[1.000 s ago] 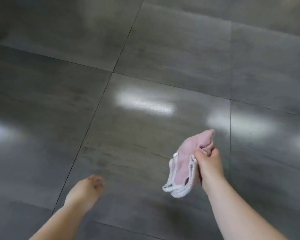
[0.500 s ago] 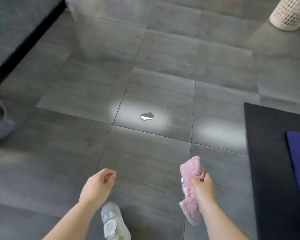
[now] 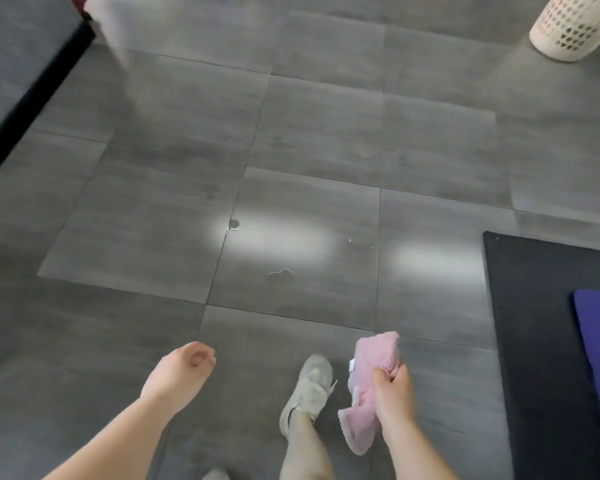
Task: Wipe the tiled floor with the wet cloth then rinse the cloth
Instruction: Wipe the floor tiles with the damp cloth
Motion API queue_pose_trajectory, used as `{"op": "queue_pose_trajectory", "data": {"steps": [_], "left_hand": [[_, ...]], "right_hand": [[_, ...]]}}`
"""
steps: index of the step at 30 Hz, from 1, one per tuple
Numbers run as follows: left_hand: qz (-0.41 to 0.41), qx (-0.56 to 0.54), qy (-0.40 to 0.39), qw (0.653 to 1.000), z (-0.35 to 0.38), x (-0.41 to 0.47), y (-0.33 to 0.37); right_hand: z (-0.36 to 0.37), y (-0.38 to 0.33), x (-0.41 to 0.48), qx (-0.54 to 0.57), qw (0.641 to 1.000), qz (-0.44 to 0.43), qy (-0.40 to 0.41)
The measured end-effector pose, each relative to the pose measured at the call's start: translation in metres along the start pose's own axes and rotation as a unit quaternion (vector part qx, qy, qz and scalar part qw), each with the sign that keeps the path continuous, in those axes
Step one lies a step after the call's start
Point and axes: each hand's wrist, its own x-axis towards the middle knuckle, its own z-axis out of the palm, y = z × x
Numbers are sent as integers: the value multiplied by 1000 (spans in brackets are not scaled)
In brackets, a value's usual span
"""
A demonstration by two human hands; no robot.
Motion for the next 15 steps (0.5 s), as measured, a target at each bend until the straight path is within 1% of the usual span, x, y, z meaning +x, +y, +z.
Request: {"op": "queue_pose_trajectory", "data": {"steps": [3,7,9,10,12,13,15], "left_hand": [[30,16,-7,999,15,63,32],[13,68,27,997,56,176,36],[45,136,18,990,83,234,27],[81,180,-4,980,97,265,19],[166,274,-45,946,125,326,2],[196,305,-52,930,138,355,-10],[210,354,-51,910,160,409,-39]], "right_hand": [[16,-30,67,-37,998,-39,-37],[75,-45,177,-101,993,-65,-20],[113,-42,231,-114,990,-83,6],[135,-38,258,-112,989,-98,14],[183,-22,311,-122,983,-137,9],[207,-12,333,-145,976,-163,-10],[256,15,377,-200,946,-234,-96]]}}
